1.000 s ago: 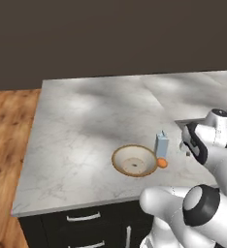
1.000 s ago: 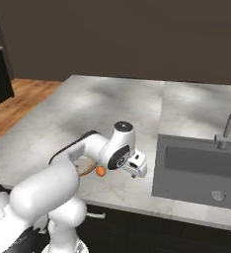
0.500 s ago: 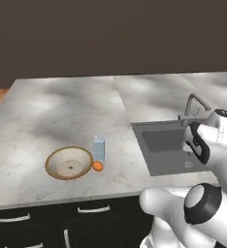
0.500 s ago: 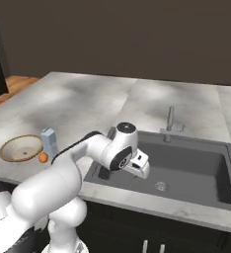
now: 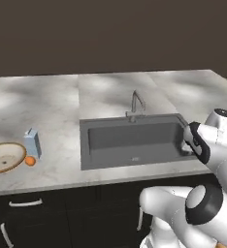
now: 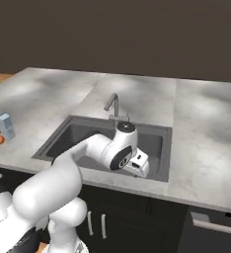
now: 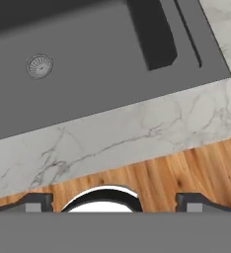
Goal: Gather the eggs and milk located in the vicinity of the sink area and place them right next to the bowl.
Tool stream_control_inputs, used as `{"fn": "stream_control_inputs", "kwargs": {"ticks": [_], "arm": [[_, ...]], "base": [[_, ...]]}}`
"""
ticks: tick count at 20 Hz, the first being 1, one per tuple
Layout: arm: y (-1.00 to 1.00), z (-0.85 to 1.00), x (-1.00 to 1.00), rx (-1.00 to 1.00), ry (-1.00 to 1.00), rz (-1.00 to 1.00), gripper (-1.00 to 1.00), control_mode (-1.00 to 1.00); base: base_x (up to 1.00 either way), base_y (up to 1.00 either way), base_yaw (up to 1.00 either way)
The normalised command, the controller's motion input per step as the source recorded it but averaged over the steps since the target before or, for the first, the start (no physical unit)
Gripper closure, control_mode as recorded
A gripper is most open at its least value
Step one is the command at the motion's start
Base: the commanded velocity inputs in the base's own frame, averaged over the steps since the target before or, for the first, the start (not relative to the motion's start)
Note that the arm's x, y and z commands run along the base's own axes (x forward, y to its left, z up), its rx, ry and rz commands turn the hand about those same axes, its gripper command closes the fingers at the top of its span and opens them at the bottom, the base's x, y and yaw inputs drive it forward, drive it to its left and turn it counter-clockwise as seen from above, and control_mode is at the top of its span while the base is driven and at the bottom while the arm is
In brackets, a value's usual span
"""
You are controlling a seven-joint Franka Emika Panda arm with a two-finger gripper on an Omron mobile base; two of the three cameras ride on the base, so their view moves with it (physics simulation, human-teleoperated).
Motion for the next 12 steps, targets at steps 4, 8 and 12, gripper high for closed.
{"fn": "stream_control_inputs", "kwargs": {"ticks": [4, 8, 12], "arm": [[0.00, 0.00, 0.00, 0.00, 0.00, 0.00, -1.00, 1.00], [0.00, 0.00, 0.00, 0.00, 0.00, 0.00, -1.00, 1.00], [0.00, 0.00, 0.00, 0.00, 0.00, 0.00, -1.00, 1.00]], "base": [[0.00, -1.00, 0.00], [0.00, -1.00, 0.00], [0.00, -1.00, 0.00]]}}
